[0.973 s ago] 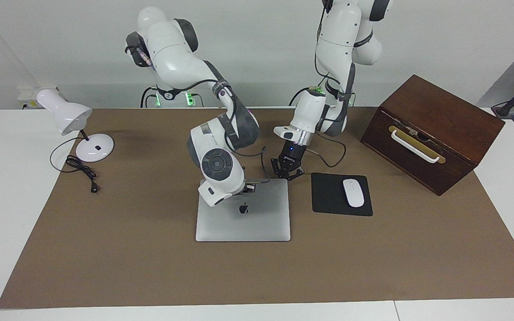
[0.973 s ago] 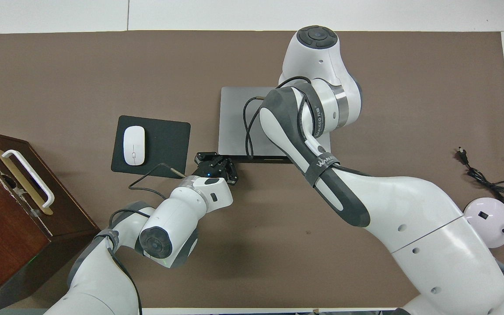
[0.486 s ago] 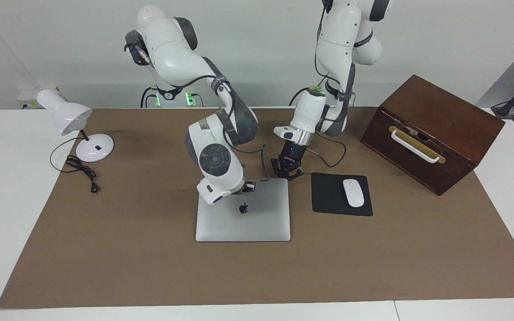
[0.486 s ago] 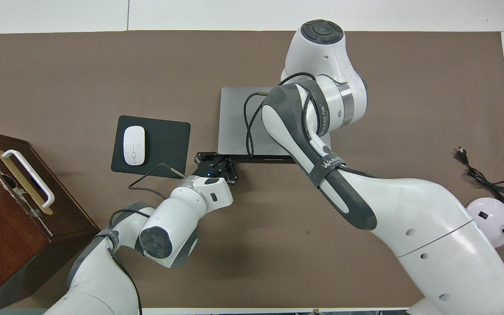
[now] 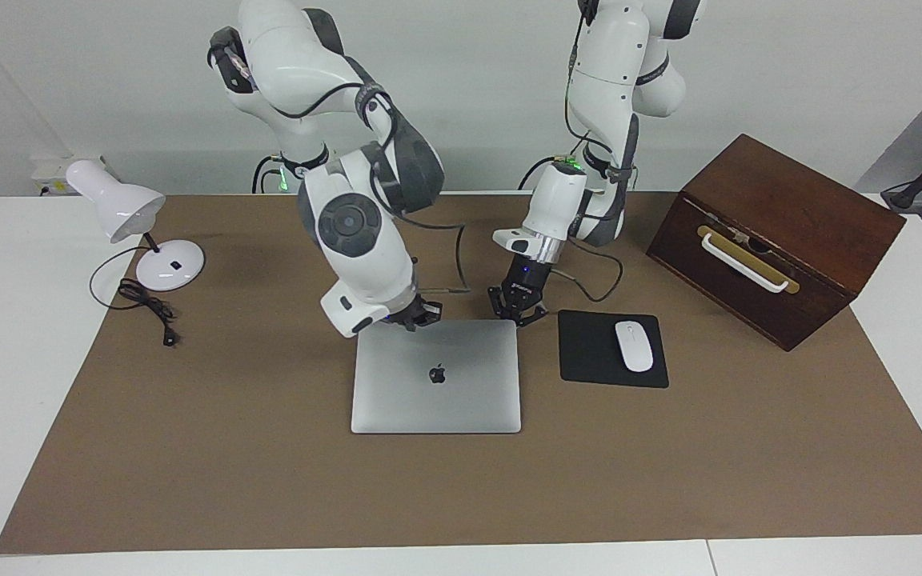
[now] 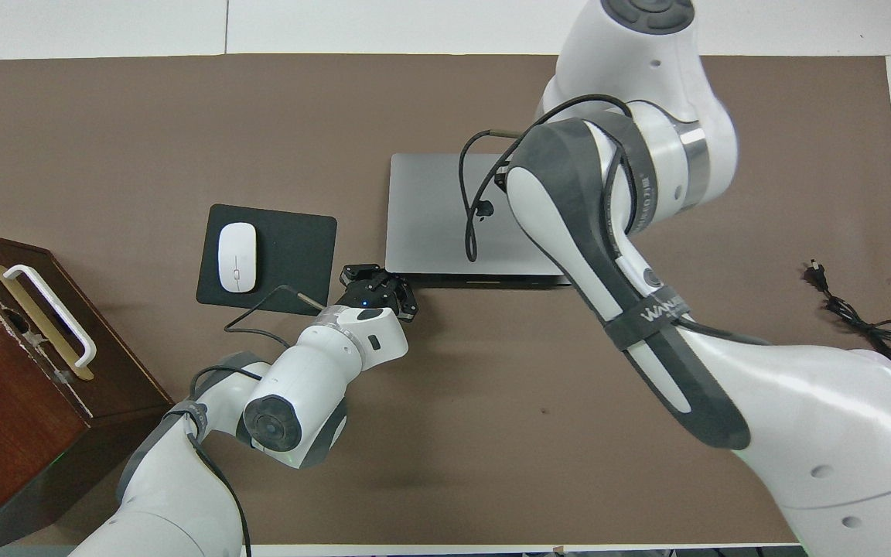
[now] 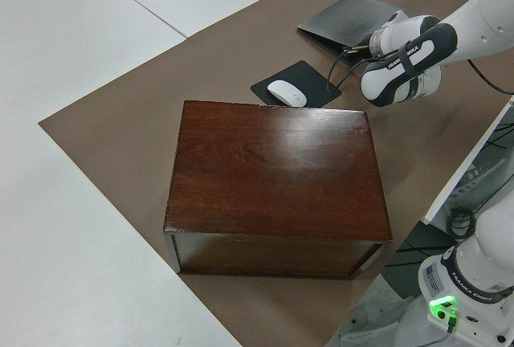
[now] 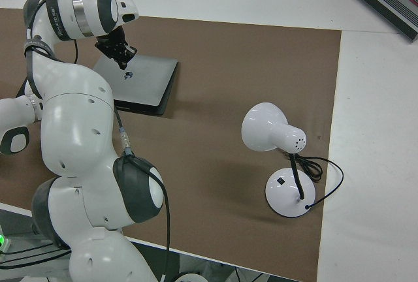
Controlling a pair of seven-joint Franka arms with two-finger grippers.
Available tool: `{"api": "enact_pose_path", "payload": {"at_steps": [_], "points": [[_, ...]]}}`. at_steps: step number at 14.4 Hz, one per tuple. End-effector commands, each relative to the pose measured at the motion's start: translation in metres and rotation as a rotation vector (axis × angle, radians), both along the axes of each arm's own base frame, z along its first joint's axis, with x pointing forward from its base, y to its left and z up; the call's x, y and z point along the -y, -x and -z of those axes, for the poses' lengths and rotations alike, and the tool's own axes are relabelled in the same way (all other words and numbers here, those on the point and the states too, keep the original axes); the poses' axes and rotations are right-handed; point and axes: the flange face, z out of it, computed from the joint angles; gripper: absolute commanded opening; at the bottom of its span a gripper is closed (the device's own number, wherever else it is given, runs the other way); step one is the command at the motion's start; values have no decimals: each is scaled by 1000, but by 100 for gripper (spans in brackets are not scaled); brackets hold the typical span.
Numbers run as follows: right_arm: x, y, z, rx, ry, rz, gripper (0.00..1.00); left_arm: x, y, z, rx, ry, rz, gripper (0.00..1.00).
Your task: Close laptop with both arms
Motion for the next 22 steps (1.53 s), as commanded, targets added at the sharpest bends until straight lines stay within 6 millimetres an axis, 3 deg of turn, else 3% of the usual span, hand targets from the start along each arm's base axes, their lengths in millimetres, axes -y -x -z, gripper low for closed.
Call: {"api": "enact_pose_path", "payload": {"at_steps": [1,3,4,5,8,11,14,16,18,20,21,22], "points": [[51,-1,-53,99,73,-139,10,-20,-13,23,-45,-41,-41,0],[82,8,-101,157,79,-193,50,-27,-20,2,-93,-63,-54,0],[95,17,-123,171,84,-235,81,-28,-20,-12,-119,-74,-53,0],[107,27,-146,189,115,-288,100,-28,-20,-23,-137,-80,-54,0],[131,55,-200,238,223,-385,100,-34,-22,-49,-168,-88,-63,0],[150,71,-236,284,287,-445,100,-41,-22,-75,-229,-113,-70,0],[164,75,-248,292,294,-520,100,-59,-37,-112,-289,-129,-108,0],[188,85,-269,357,301,-517,100,-81,-61,-141,-360,-150,-152,0],[207,95,-245,338,273,-482,100,-101,-82,-170,-425,-167,-192,0],[227,105,-212,317,183,-393,100,-118,-92,-185,-457,-170,-223,0],[240,110,-195,290,170,-336,100,-127,-97,-192,-467,-168,-241,34],[250,112,-182,263,149,-272,100,-135,-100,-202,-473,-164,-255,99]]}}
